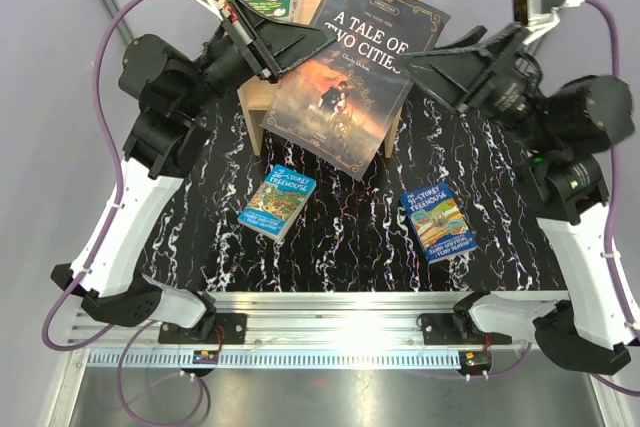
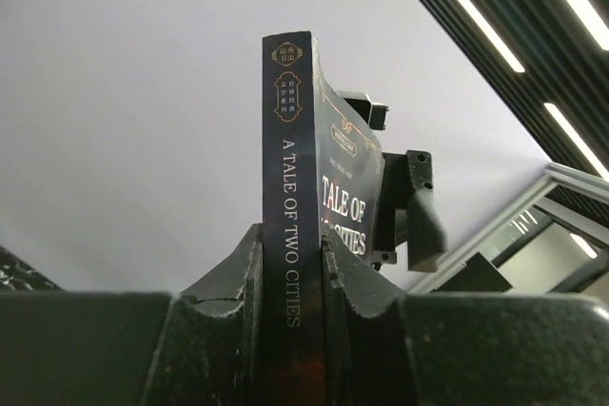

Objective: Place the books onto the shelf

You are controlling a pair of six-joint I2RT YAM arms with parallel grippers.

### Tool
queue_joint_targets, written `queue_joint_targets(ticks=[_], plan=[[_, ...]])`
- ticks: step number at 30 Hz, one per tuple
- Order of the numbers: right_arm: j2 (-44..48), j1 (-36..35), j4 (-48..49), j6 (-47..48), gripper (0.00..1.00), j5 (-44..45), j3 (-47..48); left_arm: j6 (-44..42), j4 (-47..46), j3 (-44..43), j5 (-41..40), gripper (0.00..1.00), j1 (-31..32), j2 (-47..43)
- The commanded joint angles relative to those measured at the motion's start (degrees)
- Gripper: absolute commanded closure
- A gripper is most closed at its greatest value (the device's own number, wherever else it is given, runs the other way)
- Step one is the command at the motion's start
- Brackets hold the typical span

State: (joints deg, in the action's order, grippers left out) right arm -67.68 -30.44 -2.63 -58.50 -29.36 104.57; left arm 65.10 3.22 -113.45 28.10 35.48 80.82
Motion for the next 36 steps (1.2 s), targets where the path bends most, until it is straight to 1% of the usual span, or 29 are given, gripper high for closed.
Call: queue_joint_targets(ticks=[1,2,3,5,6,8,10,11,12,13,14,15,16,17,19,20,21,25,26,28,29,31,32,34,35,36], plan=[[-3.9,-3.8,-11.1,6.5,0.23,0.1,1.9,-4.3,1.9,-0.3,-6.9,1.00,2.4,0.3],[-4.6,-4.4,-12.6,7.1,0.29,0.7,2.2,-4.5,1.8,-0.9,-7.1,1.00,2.8,0.7],[-5.5,-4.7,-14.4,7.6,0.46,1.4,2.3,-4.7,1.9,-1.3,-7.2,1.00,3.1,0.9],[-6.1,-5.1,-16.1,7.5,0.67,3.0,1.7,-4.9,2.1,-2.3,-6.7,1.00,3.5,1.4],[-5.8,-5.1,-16.4,7.6,0.84,3.5,1.3,-5.1,2.1,-2.4,-6.6,1.00,3.5,1.4],[-5.3,-5.1,-17.8,8.3,0.98,5.1,0.4,-6.5,3.3,-2.4,-5.9,1.00,3.4,0.5],[-4.7,-5.1,-19.0,9.4,1.00,6.8,0.5,-8.6,5.4,-2.1,-4.8,1.00,2.7,-0.8],[-4.6,-5.0,-19.2,9.7,1.00,7.2,0.9,-9.2,6.2,-1.9,-2.9,1.00,2.3,-1.4],[-4.6,-5.0,-19.7,10.0,1.00,8.1,1.9,-10.0,7.0,-0.7,-1.7,0.98,1.8,-2.1],[-4.7,-5.0,-20.0,10.2,1.00,8.4,2.4,-10.3,7.6,0.5,-0.3,0.93,0.6,-3.3],[-4.8,-5.0,-20.0,10.3,1.00,8.8,2.9,-10.4,8.3,2.1,2.0,0.87,-0.1,-4.2],[-5.3,-4.9,-19.9,10.1,1.00,8.8,4.0,-10.4,8.2,3.7,3.0,0.78,-0.8,-5.2],[-5.7,-4.9,-19.5,9.7,1.00,8.8,4.6,-10.5,7.2,8.1,3.8,0.64,-2.1,-7.7],[-6.3,-4.9,-19.5,9.6,1.00,8.4,5.4,-10.5,6.7,9.9,4.7,0.54,-2.7,-8.9],[-8.4,-4.5,-20.3,9.6,1.00,7.7,8.4,-11.4,7.1,13.9,4.9,0.41,-3.9,-12.0],[-9.3,-4.4,-20.9,9.6,1.00,7.0,9.8,-11.7,7.4,14.9,5.5,0.39,-4.3,-12.8],[-10.8,-3.8,-21.7,9.6,1.00,6.7,12.0,-12.3,7.8,15.4,6.3,0.39,-4.6,-13.4],[-13.2,-2.2,-21.3,8.2,1.00,4.6,15.0,-13.4,10.8,15.7,12.0,0.38,-5.7,-13.8],[-13.5,-1.9,-21.0,7.9,1.00,4.0,15.4,-13.5,11.4,15.8,14.1,0.40,-5.6,-13.8],[-14.1,-1.0,-20.3,6.9,1.00,3.4,15.7,-13.9,12.7,16.7,15.8,0.44,-5.6,-14.3],[-14.2,-0.8,-20.3,6.8,1.00,3.2,15.7,-14.5,13.7,17.3,16.0,0.49,-5.6,-14.6],[-14.4,0.7,-20.6,6.6,1.00,3.1,16.2,-16.5,16.0,18.3,15.4,0.50,-5.6,-16.3],[-14.3,1.3,-20.5,6.3,1.00,2.7,16.3,-16.8,16.4,19.1,14.8,0.50,-5.6,-17.0],[-14.5,2.4,-19.6,5.2,1.00,1.9,16.1,-16.9,15.9,21.4,14.8,0.54,-5.6,-18.6],[-14.6,2.9,-19.3,5.0,1.00,0.8,16.0,-16.7,15.5,22.0,15.1,0.57,-5.7,-18.9],[-14.8,3.0,-19.3,4.7,1.00,0.5,15.8,-16.2,15.1,22.8,15.3,0.65,-5.6,-19.3]])
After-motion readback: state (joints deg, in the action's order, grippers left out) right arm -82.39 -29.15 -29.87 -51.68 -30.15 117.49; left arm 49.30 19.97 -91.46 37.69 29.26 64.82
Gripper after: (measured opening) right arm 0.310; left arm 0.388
